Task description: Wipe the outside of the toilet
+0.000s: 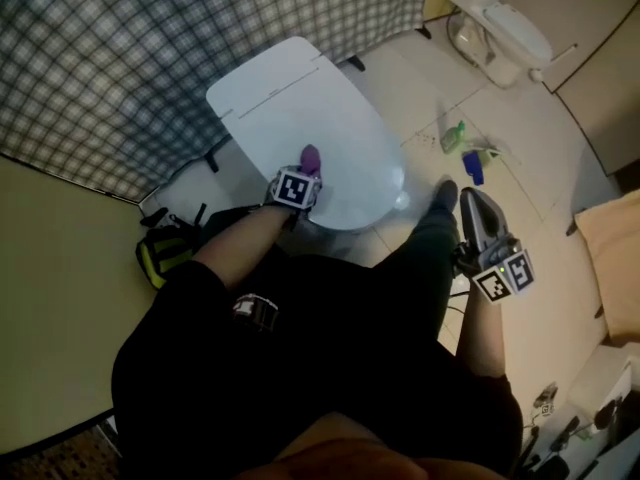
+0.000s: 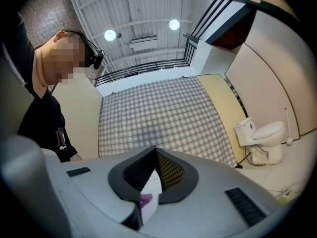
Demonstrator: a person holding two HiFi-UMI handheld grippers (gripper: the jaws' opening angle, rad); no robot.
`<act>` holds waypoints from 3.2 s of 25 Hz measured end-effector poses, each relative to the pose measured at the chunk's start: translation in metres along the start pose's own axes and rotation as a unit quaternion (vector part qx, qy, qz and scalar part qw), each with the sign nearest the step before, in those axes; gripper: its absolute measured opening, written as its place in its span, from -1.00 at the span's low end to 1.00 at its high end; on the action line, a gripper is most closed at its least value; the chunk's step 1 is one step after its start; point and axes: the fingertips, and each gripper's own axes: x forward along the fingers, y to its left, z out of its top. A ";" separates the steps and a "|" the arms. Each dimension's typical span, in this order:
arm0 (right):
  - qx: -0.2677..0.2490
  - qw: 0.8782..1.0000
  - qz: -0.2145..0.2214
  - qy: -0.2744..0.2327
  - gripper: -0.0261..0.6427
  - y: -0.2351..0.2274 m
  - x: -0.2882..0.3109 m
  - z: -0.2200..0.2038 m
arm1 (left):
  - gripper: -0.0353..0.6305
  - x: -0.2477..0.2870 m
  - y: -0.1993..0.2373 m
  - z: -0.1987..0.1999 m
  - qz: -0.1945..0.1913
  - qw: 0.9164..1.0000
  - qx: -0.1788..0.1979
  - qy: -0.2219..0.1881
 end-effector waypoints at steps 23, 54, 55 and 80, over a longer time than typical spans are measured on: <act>0.062 0.989 -0.135 -0.004 -0.91 -0.159 -0.134 -0.044 | -0.62 0.153 -0.077 0.187 -0.025 0.999 0.037 -0.022; -0.044 0.998 0.050 0.018 -0.91 0.082 0.030 -0.004 | -0.63 -0.037 -0.043 -0.089 -0.065 0.994 0.085 -0.008; -0.042 0.998 0.043 0.016 -0.91 0.077 0.025 -0.003 | -0.63 -0.033 -0.045 -0.085 -0.062 0.993 0.098 -0.007; 0.034 0.983 -0.178 -0.021 -0.91 -0.138 -0.180 -0.014 | -0.62 0.162 -0.150 0.164 -0.056 0.988 0.139 -0.027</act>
